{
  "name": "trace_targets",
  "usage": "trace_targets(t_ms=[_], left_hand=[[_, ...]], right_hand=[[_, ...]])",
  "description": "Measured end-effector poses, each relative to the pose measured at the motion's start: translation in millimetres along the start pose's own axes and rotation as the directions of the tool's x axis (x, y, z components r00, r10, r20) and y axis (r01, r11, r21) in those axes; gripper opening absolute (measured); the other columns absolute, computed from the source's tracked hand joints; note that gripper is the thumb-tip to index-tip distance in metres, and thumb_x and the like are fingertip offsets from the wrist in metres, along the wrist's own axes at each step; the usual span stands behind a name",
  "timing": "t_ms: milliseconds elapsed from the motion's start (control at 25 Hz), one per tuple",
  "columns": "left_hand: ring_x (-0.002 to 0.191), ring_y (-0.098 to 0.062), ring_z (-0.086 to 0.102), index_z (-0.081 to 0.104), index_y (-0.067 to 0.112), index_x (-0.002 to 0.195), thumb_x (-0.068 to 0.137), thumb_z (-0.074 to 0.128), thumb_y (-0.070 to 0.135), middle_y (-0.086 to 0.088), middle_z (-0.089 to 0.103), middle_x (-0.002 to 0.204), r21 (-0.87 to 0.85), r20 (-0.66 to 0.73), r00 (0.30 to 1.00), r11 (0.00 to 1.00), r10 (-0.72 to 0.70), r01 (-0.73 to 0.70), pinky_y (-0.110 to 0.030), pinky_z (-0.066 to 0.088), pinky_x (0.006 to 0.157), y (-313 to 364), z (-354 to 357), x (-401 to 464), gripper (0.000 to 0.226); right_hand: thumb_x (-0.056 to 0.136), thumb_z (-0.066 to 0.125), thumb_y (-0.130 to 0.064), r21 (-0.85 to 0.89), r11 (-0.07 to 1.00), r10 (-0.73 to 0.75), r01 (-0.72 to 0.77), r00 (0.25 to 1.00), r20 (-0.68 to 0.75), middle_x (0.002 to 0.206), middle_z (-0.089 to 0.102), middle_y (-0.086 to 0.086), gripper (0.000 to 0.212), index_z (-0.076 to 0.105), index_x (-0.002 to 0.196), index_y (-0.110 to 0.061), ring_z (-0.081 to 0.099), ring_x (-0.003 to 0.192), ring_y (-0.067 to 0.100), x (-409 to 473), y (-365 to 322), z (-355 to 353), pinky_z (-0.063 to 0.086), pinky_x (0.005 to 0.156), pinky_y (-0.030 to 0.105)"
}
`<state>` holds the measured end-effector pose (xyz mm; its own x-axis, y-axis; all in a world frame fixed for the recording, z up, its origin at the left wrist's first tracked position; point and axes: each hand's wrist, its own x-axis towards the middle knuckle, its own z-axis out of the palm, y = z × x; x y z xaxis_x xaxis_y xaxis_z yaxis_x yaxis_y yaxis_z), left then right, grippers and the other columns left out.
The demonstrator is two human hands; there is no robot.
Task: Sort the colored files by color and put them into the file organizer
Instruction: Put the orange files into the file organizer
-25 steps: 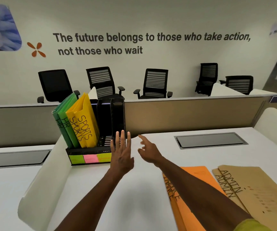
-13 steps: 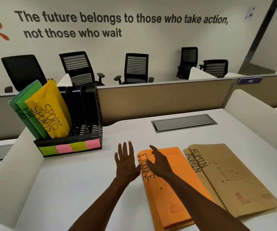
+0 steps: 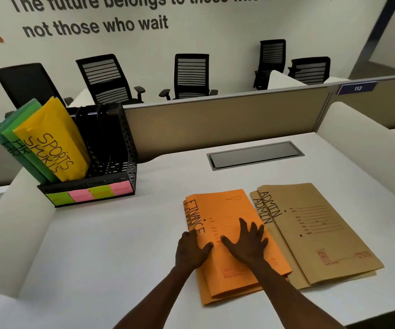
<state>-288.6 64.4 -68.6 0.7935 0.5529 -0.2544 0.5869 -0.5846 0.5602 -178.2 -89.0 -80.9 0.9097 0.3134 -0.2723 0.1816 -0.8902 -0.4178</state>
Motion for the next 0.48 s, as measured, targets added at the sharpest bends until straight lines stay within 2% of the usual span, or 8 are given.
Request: trace_targets(t_ms=[120,240,360,480], left_hand=[[0.114,-0.02,0.056,0.051,0.017,0.131,0.08,0.065,0.062,-0.006,0.056,0.122,-0.039,-0.027,0.998,0.998,-0.058,0.057,-0.032,0.05,0.093,4.8,7.2,-4.2,0.07],[0.116,-0.02,0.054,0.05,0.017,0.132,0.077,0.068,0.062,-0.006,0.056,0.122,-0.113,-0.057,0.99,0.986,-0.128,0.121,-0.031,0.048,0.095,8.8,17.8,-13.0,0.073],[0.115,-0.021,0.053,0.05,0.018,0.131,0.072,0.073,0.063,-0.006,0.054,0.12,-0.232,-0.105,0.968,0.952,-0.228,0.199,-0.032,0.047,0.091,12.2,27.8,-23.2,0.077],[0.113,-0.024,0.057,0.054,0.015,0.129,0.07,0.079,0.054,-0.007,0.058,0.119,-0.312,-0.155,0.943,0.921,-0.294,0.235,-0.037,0.052,0.092,12.7,30.4,-27.8,0.075]], right_hand=[[0.07,0.04,-0.092,-0.118,0.992,0.041,-0.034,0.998,0.055,0.163,-0.007,0.017,0.112,0.004,0.156,-0.031,-0.015,0.147,0.047,-2.9,17.1,5.0,0.001,0.115,0.067],[0.061,0.029,-0.1,-0.194,0.981,0.012,0.006,0.996,0.093,0.163,-0.014,0.019,0.12,-0.001,0.156,-0.032,-0.017,0.146,0.05,-4.9,22.9,10.5,-0.003,0.113,0.068],[0.063,0.019,-0.101,-0.204,0.977,-0.035,0.059,0.992,0.12,0.163,-0.015,0.02,0.115,-0.003,0.156,-0.036,-0.017,0.147,0.049,-8.3,22.1,15.3,-0.003,0.113,0.068],[0.071,0.013,-0.095,-0.22,0.969,-0.089,0.114,0.989,0.122,0.163,-0.012,0.019,0.102,0.0,0.156,-0.04,-0.013,0.148,0.048,-17.2,25.7,18.9,0.001,0.115,0.067]])
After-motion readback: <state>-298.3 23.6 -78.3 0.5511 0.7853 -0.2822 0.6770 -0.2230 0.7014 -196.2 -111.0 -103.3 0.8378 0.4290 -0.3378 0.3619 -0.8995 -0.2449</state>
